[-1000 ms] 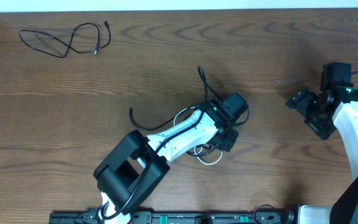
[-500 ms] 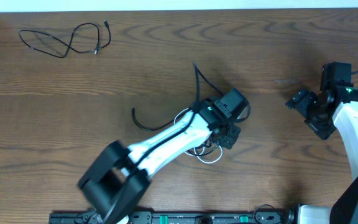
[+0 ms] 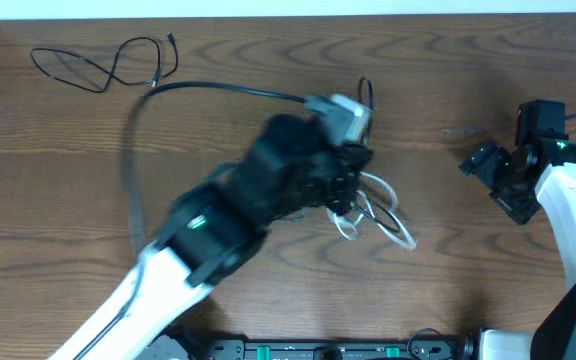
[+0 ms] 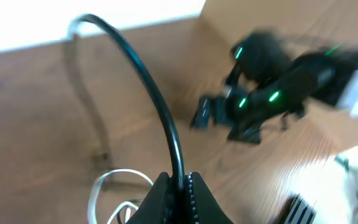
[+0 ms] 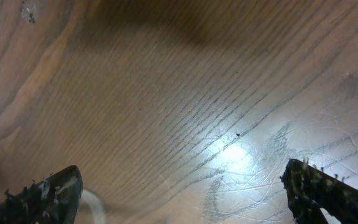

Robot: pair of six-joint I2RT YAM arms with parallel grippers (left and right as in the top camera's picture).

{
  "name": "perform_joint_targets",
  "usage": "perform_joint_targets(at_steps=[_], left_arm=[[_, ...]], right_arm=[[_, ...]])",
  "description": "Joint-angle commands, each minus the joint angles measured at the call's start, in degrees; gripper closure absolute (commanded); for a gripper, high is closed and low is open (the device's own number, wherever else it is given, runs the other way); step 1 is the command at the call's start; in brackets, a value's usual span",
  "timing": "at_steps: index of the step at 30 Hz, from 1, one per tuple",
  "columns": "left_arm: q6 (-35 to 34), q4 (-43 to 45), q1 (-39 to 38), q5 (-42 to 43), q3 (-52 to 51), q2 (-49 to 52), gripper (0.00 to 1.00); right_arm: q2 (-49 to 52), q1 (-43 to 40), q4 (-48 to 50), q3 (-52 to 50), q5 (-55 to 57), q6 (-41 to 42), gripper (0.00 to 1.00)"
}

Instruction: Untangle cables

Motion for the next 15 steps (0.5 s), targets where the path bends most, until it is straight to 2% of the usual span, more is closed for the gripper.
perform_joint_targets(at_steps=[1,8,15], left_arm=[[-0.1,1.6,2.0,0.0,1.3,-4.2,0.92],[-0.1,9.0,6.0,0.0,1.3,-10.2,0.93],[-0.1,12.2,6.7,-1.1,1.2,-9.5,0.93]], right_arm=[[0.3,-0.4,0.0,-0.3,0.7,0.1,0.01],[0.3,-0.4,0.0,-0.3,0.7,0.1,0.01],[0.3,-0.4,0.0,-0.3,0.7,0.1,0.01]])
